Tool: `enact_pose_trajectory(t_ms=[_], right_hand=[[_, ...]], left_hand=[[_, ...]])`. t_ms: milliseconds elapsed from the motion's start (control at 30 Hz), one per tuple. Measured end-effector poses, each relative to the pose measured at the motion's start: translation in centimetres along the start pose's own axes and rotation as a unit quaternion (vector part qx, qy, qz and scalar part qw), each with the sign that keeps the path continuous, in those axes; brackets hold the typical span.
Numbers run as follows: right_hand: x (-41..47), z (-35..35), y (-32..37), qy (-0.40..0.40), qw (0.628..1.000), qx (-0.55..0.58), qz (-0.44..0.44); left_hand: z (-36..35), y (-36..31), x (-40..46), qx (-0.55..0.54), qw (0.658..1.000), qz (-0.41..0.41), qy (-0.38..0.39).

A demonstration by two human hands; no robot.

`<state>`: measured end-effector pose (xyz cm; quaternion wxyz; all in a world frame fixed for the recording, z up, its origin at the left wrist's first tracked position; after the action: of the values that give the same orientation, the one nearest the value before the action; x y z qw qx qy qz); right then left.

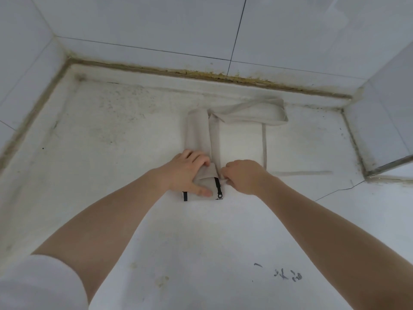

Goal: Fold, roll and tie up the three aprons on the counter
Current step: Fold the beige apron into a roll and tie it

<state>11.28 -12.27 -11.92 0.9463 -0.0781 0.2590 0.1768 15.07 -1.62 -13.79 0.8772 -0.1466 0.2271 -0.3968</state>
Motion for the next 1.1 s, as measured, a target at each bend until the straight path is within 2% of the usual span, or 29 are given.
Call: enact_pose_trajectory(t_ms=[100,200,300,433,500,567,700,800,833,867,967,1000,1033,1100], right_hand=[[0.3,0.8,-0.3,-0.047,0.998,-0.046,-0.027],[0.2,0.8,0.6,-0.078,0.997,-0.004,0.024],[0.2,0.0,1.8,-0.058,0.995,0.032,0.077],[0.4,0.5,2.3,-0.106,0.992,0.006,0.068],[0.4,0.8,2.8,-0.121,0.99,-0.026,0.069],[0.3,1.2,3.0,-0.125,0.99,-0.009,0.066],[-0.6,2.5,1.3,-0.091,0.978,0.186,0.033],[-0.5,2.1,-2.0,-0.068,0.94,0.322,-0.087],[-0.4,1.5,-3.0,-0.06,0.919,0.368,-0.131],[-0.2,1.0,-3.6,-0.057,0.901,0.397,-0.165],[0.2,-0.4,-4.6,-0.034,0.868,0.435,-0.237],[0.3,-0.8,-4.7,-0.028,0.855,0.452,-0.255],[0.4,-1.2,-4.8,-0.02,0.844,0.462,-0.27],[0.4,-1.4,-4.9,-0.003,0.849,0.438,-0.295]], left_hand=[[-0.2,-0.1,-0.1,0.014,1.0,-0.007,0.009],[-0.3,0.2,0.0,-0.019,1.0,0.0,-0.018],[0.0,1.1,0.2,-0.102,0.993,0.038,-0.041],[0.5,1.8,0.3,-0.22,0.969,0.065,-0.086],[0.5,1.7,0.2,-0.254,0.962,0.067,-0.077],[0.4,1.5,0.2,-0.297,0.95,0.083,-0.052],[0.5,1.1,-0.4,-0.455,0.876,0.153,-0.036],[0.2,1.4,-0.7,-0.596,0.783,0.174,-0.045],[0.1,1.5,-0.8,-0.616,0.766,0.174,-0.054],[0.2,1.6,-0.7,-0.599,0.781,0.167,-0.061],[1.0,1.6,0.1,-0.417,0.884,0.173,-0.117],[1.6,1.5,0.4,-0.352,0.906,0.182,-0.15],[1.9,1.5,0.8,-0.304,0.918,0.189,-0.169],[1.6,1.9,1.8,-0.26,0.93,0.209,-0.157]])
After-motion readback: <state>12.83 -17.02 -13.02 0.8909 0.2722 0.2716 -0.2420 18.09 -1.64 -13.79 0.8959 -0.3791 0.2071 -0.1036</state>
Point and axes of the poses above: each hand's wrist, its own x-axis towards the middle knuckle, its own z-axis out of the back of the hand, y = z × x, the point moved 8 cm from there along x, towards the middle knuckle, and after that the axes turned 3 degrees about -x, right-handed, at the moved point
